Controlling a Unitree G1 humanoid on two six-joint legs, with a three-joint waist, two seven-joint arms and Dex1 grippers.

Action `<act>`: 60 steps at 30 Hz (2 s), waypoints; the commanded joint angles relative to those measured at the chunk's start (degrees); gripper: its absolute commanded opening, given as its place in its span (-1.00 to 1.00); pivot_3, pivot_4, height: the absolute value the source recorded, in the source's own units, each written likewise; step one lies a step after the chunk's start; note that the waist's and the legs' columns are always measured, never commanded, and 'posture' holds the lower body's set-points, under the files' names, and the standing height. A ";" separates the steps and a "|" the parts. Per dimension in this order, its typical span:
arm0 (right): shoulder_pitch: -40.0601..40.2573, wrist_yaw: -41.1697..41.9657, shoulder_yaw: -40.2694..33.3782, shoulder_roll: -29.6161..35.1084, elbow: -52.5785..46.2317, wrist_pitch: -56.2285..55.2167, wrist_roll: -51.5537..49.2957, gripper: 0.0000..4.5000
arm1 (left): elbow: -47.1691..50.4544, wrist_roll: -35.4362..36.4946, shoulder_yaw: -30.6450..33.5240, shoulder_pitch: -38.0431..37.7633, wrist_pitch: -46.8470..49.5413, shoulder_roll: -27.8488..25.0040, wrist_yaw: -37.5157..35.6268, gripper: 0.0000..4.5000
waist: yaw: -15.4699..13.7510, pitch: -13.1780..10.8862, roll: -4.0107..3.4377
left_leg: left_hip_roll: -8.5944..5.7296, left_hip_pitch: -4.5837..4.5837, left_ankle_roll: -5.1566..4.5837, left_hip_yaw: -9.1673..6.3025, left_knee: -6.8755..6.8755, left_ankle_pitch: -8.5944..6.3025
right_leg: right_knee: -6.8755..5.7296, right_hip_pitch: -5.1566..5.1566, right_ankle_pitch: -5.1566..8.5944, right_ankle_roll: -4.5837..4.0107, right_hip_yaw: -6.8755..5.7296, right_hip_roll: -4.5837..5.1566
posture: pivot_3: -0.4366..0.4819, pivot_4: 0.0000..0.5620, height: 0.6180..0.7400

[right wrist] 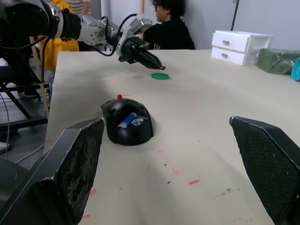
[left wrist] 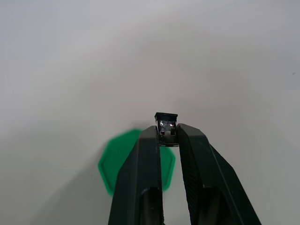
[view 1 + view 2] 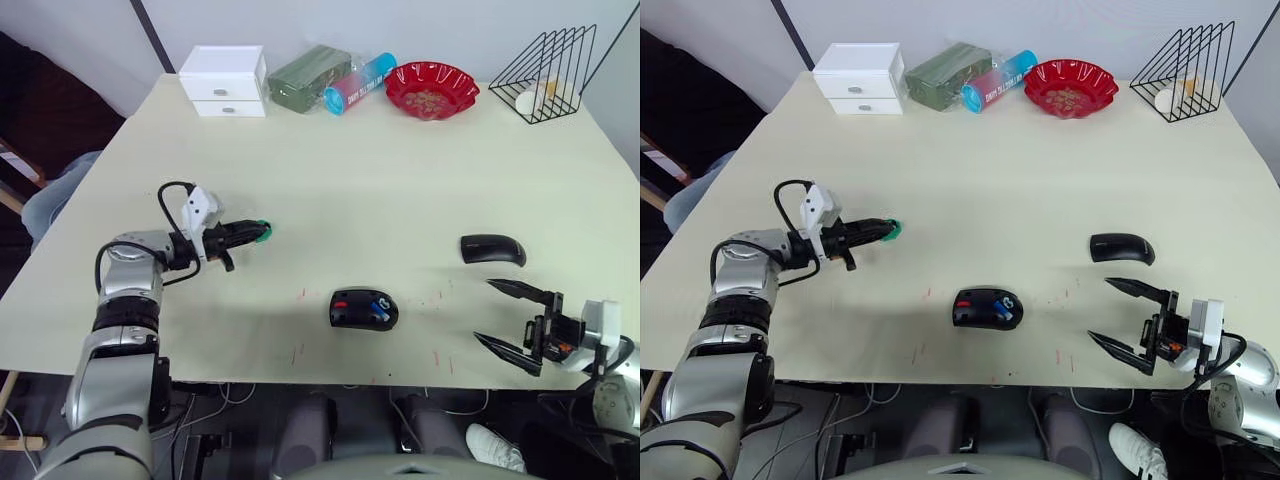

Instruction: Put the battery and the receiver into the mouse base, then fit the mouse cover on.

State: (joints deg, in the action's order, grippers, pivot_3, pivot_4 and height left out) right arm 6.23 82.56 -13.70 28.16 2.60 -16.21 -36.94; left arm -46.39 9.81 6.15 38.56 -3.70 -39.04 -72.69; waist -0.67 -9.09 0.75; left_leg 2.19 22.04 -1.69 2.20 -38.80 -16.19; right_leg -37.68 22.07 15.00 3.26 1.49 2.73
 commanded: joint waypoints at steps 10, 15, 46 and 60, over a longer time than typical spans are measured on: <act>-4.92 -14.16 4.09 3.34 -13.88 17.08 -0.60 1.00 | 27.72 6.51 -6.59 -1.02 12.15 -0.01 -10.12 -0.96 | -0.02 -0.02 0.01 | 0.01 0.74 0.01 -0.21 -0.42 0.01 | -0.27 0.67 -0.01 0.01 0.02 -0.01 | -0.05 -0.47 1.00; -6.93 -21.05 5.01 4.33 -17.65 24.98 -0.51 1.00 | 31.73 6.90 -8.98 -0.81 12.52 0.20 -11.55 -0.96 | -0.01 -0.02 0.01 | 0.00 0.75 0.01 -0.16 -0.43 0.01 | -0.27 0.66 -0.01 0.00 0.01 -0.04 | -0.05 -0.47 1.00; -31.75 -75.34 6.57 3.55 -21.50 88.41 -51.88 1.00 | 41.21 5.46 -18.72 3.90 9.11 5.51 -12.13 -0.96 | 0.02 -0.05 0.05 | 0.00 0.97 -0.01 -0.52 -0.46 0.01 | -0.17 0.73 -0.01 0.00 -0.05 -0.04 | -0.05 -0.47 1.00; -34.20 -99.59 17.10 5.24 -17.28 78.12 -76.05 1.00 | 41.09 5.35 -19.71 4.34 8.80 6.36 -11.77 -0.96 | 1.43 -0.04 0.05 | 0.00 1.83 -0.02 -0.67 -0.65 0.02 | -0.27 1.50 -0.04 0.02 -0.15 -0.02 | -0.05 -0.47 1.00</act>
State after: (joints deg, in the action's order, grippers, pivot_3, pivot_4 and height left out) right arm -26.53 -16.39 3.56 33.26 -13.34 63.34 -110.84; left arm -7.04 14.75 -13.99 41.47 5.55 -32.69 -84.69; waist 0.75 -9.14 0.80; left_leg 2.19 23.87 -1.71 1.50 -39.44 -16.18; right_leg -37.95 23.56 14.96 3.27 1.33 2.70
